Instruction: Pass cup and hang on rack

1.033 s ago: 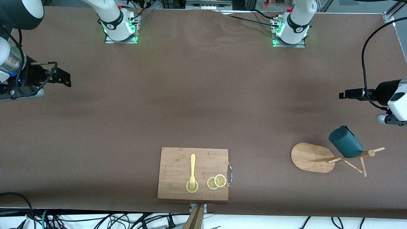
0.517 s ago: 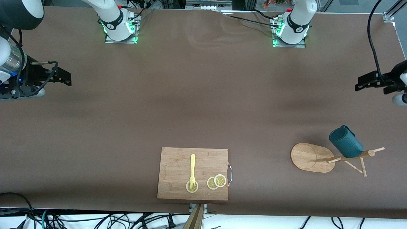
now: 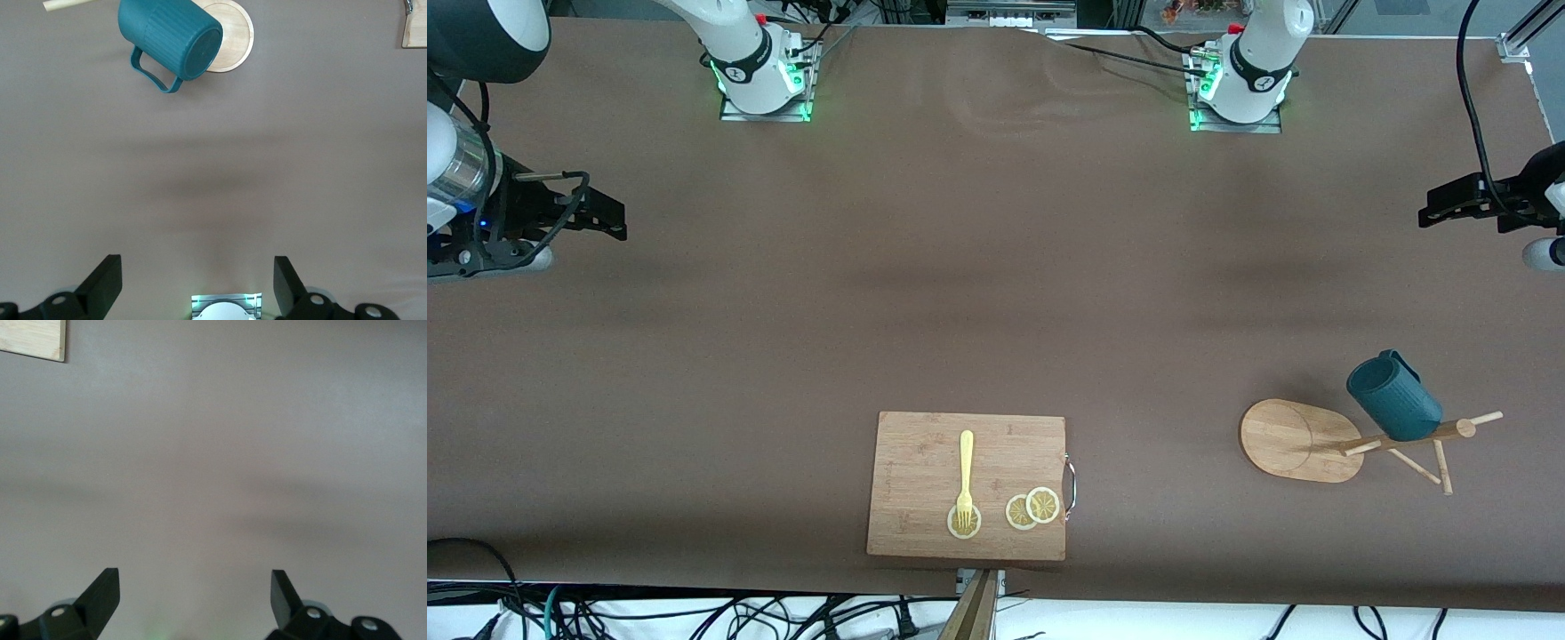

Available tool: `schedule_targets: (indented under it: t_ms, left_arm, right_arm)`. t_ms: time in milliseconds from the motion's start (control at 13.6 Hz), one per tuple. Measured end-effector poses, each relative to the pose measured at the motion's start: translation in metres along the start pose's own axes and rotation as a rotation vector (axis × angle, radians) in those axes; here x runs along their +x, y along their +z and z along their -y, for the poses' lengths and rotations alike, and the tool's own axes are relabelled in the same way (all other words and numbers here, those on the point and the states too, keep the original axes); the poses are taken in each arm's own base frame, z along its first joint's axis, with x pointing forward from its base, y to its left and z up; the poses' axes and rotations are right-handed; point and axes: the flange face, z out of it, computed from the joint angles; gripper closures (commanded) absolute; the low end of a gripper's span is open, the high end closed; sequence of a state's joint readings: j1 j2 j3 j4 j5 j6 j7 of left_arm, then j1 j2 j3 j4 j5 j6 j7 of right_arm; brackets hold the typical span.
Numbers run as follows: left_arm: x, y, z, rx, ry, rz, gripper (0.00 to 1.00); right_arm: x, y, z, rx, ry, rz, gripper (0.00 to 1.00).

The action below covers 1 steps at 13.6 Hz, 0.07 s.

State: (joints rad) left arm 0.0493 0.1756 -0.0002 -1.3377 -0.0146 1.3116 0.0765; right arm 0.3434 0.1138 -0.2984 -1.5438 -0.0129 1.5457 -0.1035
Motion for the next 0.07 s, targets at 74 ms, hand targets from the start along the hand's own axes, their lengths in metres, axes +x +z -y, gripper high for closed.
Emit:
schedule_targets:
  t_ms: [74]
  left_arm:
    - [0.0006, 0.0007, -0.0011, 0.000, 0.002, 0.001, 0.00]
  right_arm:
    - [0.0000, 0.0000, 0.0000, 0.000, 0.000, 0.000, 0.00]
